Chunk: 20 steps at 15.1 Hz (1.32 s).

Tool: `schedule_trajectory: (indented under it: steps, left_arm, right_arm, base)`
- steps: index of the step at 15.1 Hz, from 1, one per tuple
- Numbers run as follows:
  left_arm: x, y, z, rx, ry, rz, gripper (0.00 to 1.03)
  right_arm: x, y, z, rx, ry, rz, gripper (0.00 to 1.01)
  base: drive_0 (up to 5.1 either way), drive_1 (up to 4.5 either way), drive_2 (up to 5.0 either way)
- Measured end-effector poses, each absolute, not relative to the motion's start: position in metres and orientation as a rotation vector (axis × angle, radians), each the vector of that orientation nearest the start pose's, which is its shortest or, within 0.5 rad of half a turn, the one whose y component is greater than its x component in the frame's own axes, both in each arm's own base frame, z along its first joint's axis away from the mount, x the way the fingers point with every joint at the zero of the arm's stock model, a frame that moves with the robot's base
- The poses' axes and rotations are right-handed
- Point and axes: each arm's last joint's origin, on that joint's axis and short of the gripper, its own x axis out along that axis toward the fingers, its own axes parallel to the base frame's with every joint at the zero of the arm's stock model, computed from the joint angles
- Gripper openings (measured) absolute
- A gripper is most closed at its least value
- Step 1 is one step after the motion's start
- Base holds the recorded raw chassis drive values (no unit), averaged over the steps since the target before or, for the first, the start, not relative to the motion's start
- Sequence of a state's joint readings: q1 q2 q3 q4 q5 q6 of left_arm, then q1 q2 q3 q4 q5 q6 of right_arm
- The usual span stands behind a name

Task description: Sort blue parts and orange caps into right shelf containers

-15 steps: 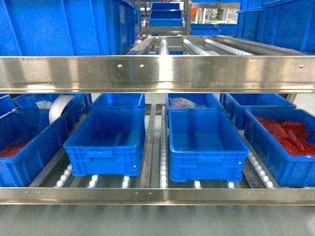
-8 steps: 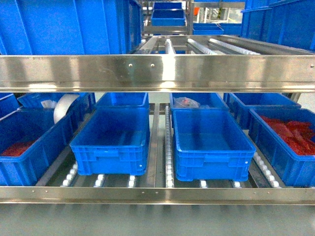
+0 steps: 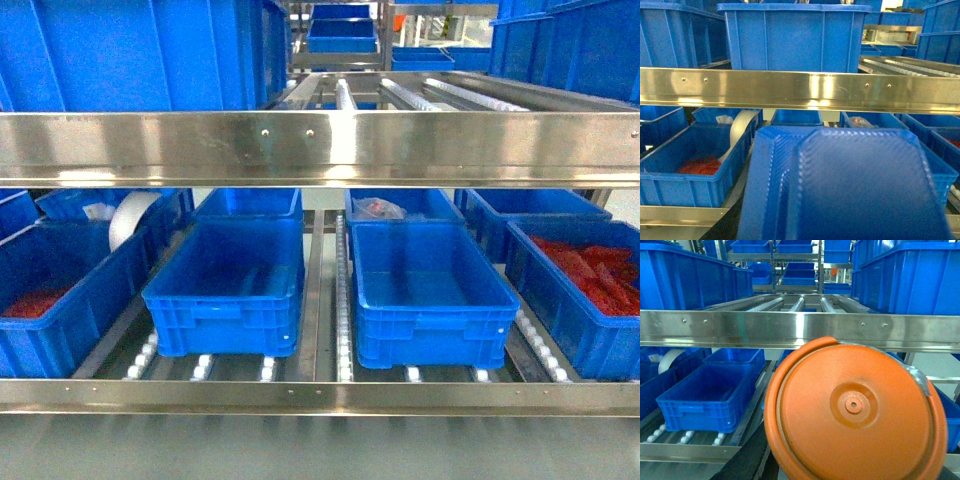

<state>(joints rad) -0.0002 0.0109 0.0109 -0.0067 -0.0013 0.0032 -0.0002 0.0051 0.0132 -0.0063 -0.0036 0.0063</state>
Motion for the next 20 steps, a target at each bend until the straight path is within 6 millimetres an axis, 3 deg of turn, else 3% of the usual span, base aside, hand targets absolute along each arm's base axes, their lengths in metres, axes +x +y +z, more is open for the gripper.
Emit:
schedule_trajectory:
  steps: [20]
  left_arm:
    - [0.0977, 0.0000, 0.1657, 0.004, 0.007, 0.000, 0.43]
  right_arm:
    - [0.0972, 0.0000, 0.1670, 0.006, -0.002, 0.000, 0.44]
  base:
    - [0.0, 0.00, 0.0]
